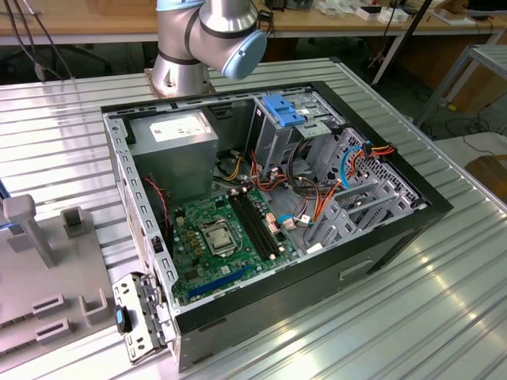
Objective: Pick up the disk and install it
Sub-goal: 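Pick up the disk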
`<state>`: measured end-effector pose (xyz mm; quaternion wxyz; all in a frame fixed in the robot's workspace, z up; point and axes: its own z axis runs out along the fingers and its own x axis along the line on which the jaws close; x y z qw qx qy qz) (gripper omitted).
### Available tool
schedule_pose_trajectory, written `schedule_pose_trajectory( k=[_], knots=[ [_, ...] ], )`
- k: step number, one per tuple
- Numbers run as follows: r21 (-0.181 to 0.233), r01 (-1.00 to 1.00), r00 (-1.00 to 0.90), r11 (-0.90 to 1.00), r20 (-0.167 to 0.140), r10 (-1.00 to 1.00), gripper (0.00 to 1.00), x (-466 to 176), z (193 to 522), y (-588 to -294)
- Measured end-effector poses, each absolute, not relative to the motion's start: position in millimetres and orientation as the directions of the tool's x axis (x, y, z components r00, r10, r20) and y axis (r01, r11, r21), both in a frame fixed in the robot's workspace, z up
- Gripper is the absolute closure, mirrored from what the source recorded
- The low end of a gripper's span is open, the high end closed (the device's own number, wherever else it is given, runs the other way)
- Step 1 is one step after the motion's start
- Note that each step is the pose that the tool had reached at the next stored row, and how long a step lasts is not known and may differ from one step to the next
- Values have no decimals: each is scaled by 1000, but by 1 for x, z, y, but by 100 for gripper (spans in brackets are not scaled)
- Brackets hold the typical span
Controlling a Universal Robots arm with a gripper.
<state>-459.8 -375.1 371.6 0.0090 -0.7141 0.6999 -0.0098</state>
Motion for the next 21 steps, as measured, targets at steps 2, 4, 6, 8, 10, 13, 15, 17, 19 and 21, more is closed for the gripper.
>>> schedule_pose_trajectory(
  k=[2,4,6,8,10,13,15,17,19,21],
  knots=[
    [-27,-999,20,-20,1,-1000,63,-460,376,-375],
    [-26,-999,20,-20,1,-1000,63,-460,381,-375],
    [-26,-999,20,-20,1,-1000,63,-460,388,-375],
    [-26,-999,20,-20,1,-1000,63,-460,393,-375],
    [-27,-999,20,-20,1,-1000,63,-460,400,-375],
    [-26,-999,20,-20,1,-1000,63,-460,406,-375],
    [-26,-999,20,-20,1,-1000,63,-460,414,-375],
    [-26,-999,20,-20,1,-1000,63,-460,419,-375],
    [-27,-999,20,-20,1,-1000,63,-460,428,-375],
    [-27,-999,20,-20,1,-1000,63,-460,435,-375]
  ],
)
